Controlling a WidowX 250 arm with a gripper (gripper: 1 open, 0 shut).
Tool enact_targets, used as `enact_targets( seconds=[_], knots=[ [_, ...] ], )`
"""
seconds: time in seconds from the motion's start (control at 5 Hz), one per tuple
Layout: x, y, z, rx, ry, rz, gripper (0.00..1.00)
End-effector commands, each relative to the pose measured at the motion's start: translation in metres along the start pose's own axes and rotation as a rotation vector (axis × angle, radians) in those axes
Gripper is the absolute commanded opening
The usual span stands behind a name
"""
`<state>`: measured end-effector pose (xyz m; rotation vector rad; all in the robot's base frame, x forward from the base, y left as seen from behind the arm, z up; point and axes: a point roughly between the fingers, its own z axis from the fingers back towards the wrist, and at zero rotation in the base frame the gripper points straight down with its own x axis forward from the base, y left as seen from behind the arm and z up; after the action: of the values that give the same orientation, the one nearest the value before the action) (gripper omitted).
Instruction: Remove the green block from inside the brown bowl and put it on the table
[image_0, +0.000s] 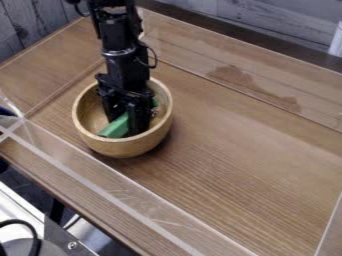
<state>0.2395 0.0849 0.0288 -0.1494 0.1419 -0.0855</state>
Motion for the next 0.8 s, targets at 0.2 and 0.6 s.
enact_targets(
  seconds=[0.2,0.6],
  knots=[
    [0.016,-0.007,0.022,0.036,-0.064,0.039,0.0],
    [0.02,-0.008,0.033,0.04,-0.104,0.069,0.0]
  ],
)
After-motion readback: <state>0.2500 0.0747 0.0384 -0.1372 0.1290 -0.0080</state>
